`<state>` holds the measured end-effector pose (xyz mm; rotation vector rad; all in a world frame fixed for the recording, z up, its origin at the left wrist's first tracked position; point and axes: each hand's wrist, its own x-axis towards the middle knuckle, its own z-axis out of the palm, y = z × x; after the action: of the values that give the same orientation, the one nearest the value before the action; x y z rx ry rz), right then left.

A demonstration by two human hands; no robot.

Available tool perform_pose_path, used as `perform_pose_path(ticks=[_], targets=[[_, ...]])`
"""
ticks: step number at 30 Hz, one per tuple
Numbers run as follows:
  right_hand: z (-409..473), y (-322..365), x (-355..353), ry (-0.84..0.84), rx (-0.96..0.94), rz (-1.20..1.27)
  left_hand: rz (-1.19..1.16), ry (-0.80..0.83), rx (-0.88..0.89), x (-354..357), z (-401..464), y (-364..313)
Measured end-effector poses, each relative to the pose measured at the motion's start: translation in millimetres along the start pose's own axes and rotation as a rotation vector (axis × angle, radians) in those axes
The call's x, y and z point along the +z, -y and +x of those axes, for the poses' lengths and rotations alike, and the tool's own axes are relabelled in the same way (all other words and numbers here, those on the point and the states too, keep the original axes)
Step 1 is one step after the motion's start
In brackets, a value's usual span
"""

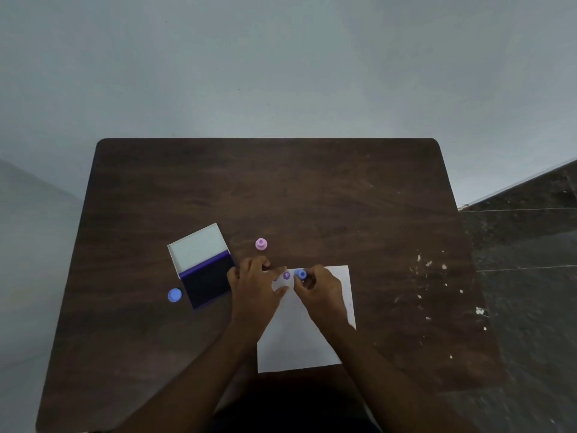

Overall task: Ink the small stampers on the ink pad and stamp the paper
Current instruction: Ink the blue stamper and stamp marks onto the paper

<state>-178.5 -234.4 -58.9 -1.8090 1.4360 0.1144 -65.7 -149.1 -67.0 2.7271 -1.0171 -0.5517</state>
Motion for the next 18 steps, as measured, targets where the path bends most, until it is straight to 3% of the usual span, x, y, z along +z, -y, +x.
perform_pose_path(ticks=[5,18], targets=[[5.7,-7.2,4.8,0.043,0.01,-0.009,-0.08,0.017,-0.104,-0.7,-0.9,-3.4],[7.3,-5.6,6.8,0.121,0.071,-0.005,-0.12,0.051,-0.085,-8.1,-1.6,-4.1]])
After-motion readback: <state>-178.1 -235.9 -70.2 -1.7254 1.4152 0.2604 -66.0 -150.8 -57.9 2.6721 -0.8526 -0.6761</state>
